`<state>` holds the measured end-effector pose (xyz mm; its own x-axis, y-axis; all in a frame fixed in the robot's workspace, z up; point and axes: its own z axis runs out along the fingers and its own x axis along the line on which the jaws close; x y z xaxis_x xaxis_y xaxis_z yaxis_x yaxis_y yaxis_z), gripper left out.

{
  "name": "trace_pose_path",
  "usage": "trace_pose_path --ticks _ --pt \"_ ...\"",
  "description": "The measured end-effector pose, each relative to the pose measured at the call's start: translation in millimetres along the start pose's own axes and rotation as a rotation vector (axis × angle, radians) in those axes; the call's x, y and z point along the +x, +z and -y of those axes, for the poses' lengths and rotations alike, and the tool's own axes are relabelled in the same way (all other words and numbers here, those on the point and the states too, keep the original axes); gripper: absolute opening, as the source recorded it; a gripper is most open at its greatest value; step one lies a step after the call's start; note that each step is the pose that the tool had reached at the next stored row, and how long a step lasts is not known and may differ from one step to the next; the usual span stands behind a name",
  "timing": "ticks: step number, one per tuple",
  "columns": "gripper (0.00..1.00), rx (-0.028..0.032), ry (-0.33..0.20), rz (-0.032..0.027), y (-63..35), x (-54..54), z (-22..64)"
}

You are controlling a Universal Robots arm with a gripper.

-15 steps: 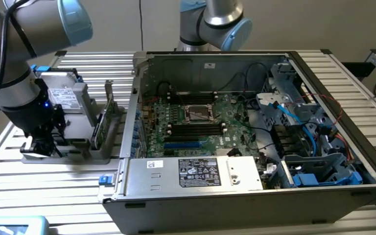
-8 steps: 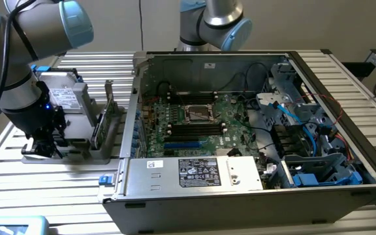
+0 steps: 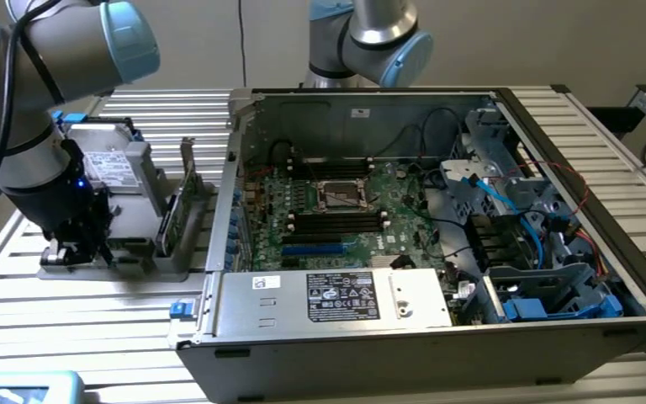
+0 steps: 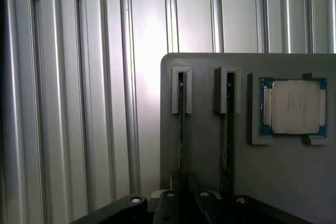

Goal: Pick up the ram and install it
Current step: 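Pick up the ram and move it above insertion slot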

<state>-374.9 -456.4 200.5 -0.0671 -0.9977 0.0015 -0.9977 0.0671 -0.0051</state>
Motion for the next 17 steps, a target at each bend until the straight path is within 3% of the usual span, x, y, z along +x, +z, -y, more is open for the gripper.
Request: trace_pose_path --ticks 5,17 --pt "0.13 0.0028 -0.001 0.0001 -21.3 0.1 -1.1" --pt "0.13 0.0032 -0.005 -0.0002 -76.0 0.7 -0.7"
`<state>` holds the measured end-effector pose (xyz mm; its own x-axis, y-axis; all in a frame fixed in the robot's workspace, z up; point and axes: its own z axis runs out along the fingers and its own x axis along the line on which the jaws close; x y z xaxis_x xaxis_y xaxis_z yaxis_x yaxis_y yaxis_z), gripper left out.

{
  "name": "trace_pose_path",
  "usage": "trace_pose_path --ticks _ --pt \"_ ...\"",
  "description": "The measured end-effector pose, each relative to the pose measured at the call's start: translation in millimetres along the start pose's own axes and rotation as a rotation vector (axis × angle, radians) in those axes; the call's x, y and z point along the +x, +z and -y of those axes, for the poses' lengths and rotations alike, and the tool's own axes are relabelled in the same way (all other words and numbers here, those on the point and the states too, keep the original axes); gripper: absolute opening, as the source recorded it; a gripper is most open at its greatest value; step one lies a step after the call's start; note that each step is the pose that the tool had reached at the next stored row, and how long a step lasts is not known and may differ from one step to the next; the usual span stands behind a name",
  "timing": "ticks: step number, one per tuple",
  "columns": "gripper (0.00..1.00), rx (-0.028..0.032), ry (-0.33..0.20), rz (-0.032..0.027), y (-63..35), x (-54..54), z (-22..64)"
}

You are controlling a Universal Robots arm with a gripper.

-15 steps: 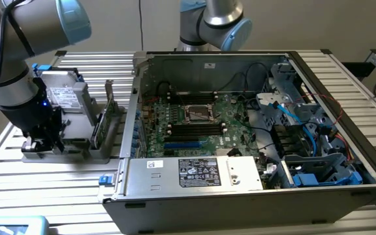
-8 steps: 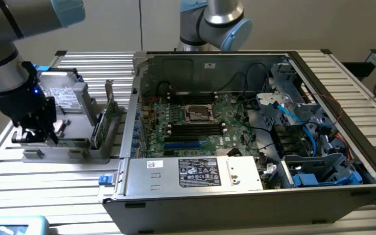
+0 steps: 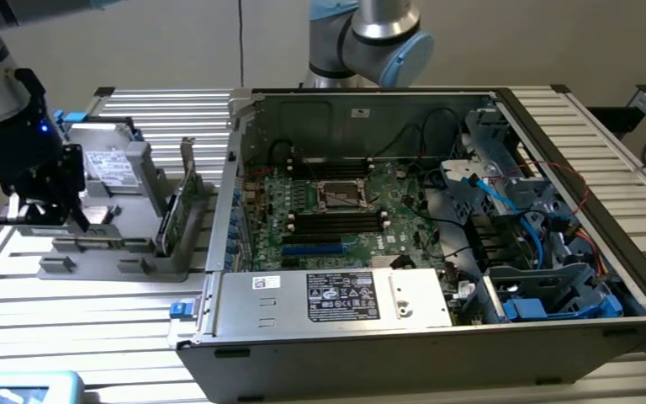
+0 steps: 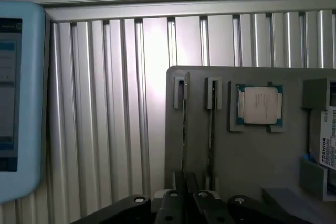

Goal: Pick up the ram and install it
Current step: 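Pick up the ram and move it above insertion slot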

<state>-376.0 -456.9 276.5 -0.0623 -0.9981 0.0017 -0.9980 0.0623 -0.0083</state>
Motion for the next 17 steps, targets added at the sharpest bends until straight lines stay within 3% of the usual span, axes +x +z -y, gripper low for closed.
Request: trace_pose_path --ticks 6,17 --pt "0.13 0.0000 -0.001 0.0001 -27.3 5.3 9.2" --pt "0.13 -0.0022 -0.002 0.0027 -77.1 22.3 40.1"
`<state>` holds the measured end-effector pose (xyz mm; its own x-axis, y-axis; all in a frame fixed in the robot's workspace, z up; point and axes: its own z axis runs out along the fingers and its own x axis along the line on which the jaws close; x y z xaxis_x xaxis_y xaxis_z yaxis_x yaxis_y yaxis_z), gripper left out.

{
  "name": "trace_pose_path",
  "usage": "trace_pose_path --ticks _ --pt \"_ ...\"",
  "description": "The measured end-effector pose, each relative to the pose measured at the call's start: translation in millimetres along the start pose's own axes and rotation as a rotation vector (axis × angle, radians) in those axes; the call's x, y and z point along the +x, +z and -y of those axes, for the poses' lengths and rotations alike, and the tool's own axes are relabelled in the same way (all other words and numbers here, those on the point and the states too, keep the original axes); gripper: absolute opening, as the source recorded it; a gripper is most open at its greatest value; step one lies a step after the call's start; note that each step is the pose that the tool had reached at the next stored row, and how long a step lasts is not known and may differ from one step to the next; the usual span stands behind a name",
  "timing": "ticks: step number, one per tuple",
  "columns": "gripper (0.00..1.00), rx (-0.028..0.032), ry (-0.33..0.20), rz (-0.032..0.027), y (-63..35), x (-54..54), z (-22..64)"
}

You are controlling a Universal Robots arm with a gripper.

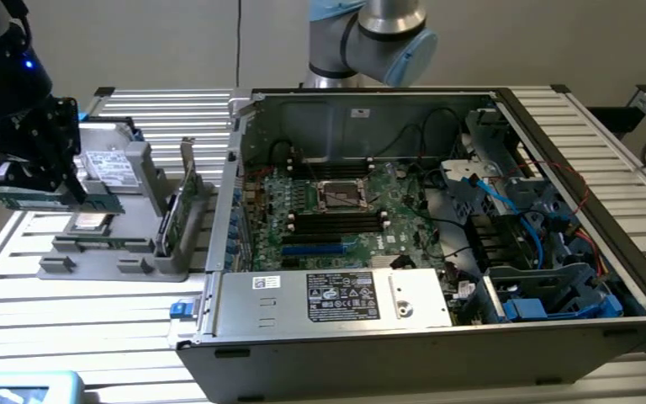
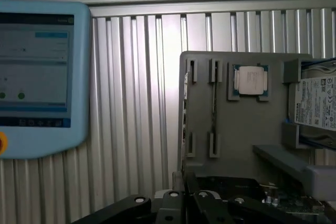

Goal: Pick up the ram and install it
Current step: 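Pick up the ram and move it above insertion slot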

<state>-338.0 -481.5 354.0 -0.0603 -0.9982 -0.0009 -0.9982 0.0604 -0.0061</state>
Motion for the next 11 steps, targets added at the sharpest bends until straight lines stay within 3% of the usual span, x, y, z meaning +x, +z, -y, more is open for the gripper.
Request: trace_pose_path --ticks 5,11 --pt "0.13 -0.0016 0.000 0.0006 -22.5 7.7 15.7" --pt "0.13 -0.0034 0.000 0.0023 -49.7 13.4 40.3"
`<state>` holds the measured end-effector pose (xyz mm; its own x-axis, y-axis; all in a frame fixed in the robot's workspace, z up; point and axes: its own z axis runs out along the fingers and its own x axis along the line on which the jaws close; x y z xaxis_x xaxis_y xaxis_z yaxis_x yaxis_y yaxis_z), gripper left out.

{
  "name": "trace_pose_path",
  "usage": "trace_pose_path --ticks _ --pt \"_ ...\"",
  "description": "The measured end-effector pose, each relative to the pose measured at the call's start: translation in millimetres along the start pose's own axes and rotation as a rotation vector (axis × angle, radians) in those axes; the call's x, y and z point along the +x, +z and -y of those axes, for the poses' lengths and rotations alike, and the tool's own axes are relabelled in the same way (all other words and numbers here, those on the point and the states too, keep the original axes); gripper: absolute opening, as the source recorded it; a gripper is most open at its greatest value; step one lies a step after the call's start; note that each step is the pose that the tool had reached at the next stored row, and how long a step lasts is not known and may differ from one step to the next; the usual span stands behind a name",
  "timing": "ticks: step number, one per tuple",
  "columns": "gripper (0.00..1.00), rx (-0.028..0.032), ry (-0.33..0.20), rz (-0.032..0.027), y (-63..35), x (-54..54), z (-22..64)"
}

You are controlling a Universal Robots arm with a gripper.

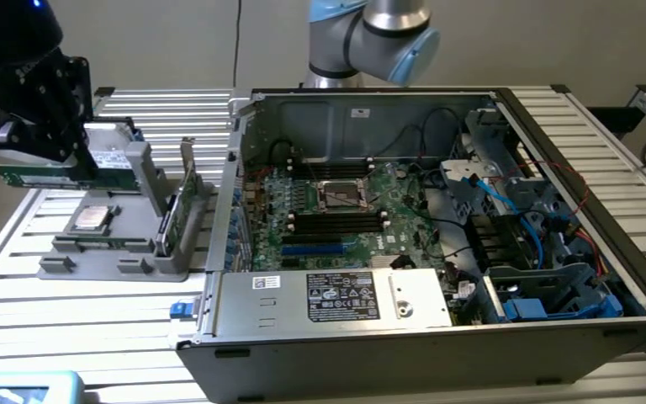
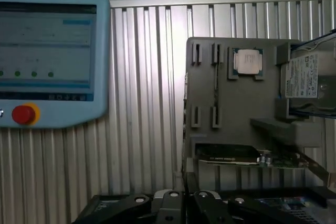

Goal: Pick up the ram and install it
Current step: 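Pick up the ram and move it above insertion slot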

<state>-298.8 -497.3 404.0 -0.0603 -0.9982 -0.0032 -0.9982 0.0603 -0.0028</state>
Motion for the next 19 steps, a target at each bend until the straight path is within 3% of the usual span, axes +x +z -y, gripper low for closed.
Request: trace_pose_path --ticks 4,9,15,19 --pt "0.13 -0.0007 0.000 0.0019 -14.3 2.0 18.0" --pt "0.13 -0.0010 0.000 0.0056 -22.2 2.4 40.8" --pt "0.13 -0.0013 0.000 0.0116 -24.3 2.0 67.8" --pt "0.13 -0.0014 -0.001 0.0120 -24.2 1.0 86.2"
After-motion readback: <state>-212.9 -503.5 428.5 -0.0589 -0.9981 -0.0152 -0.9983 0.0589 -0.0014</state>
